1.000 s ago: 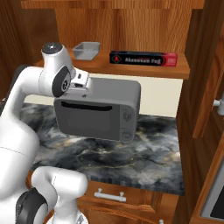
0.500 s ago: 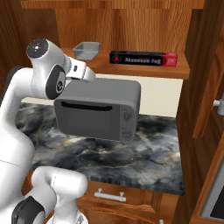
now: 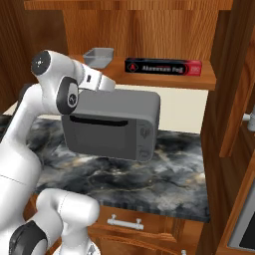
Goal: Retrieve the tupperware and aluminum foil from the cabinet and place them on the dining counter near the plate with lemon and kebab skewer to prepare for storing leftovers.
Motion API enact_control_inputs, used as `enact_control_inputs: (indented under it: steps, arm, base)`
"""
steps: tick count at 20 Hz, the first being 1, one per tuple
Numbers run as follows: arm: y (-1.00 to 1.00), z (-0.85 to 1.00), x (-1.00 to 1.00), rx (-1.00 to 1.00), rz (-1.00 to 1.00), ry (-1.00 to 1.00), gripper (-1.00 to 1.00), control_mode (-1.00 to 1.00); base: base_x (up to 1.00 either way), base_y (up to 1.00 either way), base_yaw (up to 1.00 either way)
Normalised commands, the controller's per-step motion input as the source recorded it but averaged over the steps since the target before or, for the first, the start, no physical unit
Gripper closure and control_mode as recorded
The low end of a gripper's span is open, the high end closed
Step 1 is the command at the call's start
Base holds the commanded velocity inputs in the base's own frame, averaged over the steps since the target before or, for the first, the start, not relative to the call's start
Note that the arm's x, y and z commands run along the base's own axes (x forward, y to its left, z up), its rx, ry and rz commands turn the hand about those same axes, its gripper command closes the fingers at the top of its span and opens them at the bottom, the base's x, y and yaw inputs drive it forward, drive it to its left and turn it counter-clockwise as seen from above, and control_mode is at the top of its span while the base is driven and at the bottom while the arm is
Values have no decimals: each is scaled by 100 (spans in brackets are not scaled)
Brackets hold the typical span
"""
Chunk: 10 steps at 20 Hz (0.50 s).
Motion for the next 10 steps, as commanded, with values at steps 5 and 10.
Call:
enact_control_inputs:
  steps: [5, 10]
  arm:
    - [-1, 28, 41, 0, -12, 1, -100, -100]
    - [0, 31, 33, 0, -9, 12, -100, -100]
  base:
    - [0, 0, 0]
    - [0, 0, 0]
